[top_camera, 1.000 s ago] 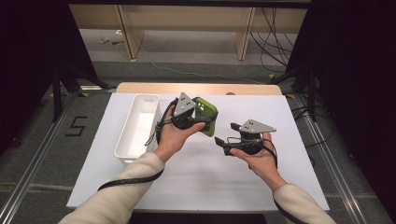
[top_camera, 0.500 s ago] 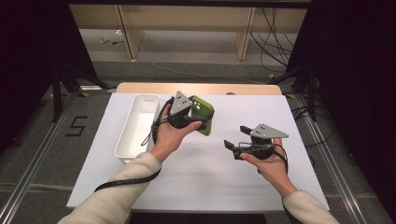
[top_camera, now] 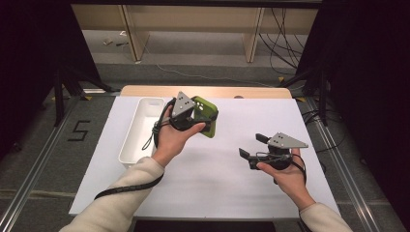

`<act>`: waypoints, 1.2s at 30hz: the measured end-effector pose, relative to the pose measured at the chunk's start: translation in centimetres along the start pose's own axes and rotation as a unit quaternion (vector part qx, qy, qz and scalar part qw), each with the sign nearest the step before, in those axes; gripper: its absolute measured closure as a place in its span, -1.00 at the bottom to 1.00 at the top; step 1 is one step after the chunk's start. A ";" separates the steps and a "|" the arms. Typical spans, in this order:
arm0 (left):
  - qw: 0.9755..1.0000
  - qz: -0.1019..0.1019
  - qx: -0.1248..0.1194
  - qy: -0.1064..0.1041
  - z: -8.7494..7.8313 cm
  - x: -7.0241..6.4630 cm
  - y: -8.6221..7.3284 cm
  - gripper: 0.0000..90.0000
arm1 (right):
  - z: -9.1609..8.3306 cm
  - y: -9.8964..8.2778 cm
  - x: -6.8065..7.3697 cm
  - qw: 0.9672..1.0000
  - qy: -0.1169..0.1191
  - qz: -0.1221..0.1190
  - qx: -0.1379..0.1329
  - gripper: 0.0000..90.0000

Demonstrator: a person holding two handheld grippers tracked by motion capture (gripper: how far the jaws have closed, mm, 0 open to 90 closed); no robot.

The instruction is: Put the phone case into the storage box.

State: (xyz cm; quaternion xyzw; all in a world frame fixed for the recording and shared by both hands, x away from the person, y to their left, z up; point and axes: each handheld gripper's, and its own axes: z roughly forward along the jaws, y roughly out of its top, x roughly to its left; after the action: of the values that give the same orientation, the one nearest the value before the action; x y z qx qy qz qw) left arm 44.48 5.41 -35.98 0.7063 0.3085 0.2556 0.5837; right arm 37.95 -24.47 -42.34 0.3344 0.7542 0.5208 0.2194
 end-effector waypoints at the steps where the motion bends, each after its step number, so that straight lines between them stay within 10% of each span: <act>1: 1.000 -0.001 0.000 0.001 -0.1 0.1 0.0 -0.64 | -0.1 0.0 0.0 1.000 0.000 0.001 0.000 -0.65; 36: 0.999 -0.014 -0.004 0.036 -1.4 2.4 0.8 -0.64 | -0.5 -0.5 -0.4 1.000 -0.014 0.005 0.003 -0.65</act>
State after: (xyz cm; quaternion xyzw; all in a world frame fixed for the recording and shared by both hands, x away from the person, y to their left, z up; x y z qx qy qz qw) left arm 45.27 8.01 -34.93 0.6898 0.3383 0.2738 0.5786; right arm 37.76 -25.18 -42.68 0.3458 0.7511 0.5148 0.2264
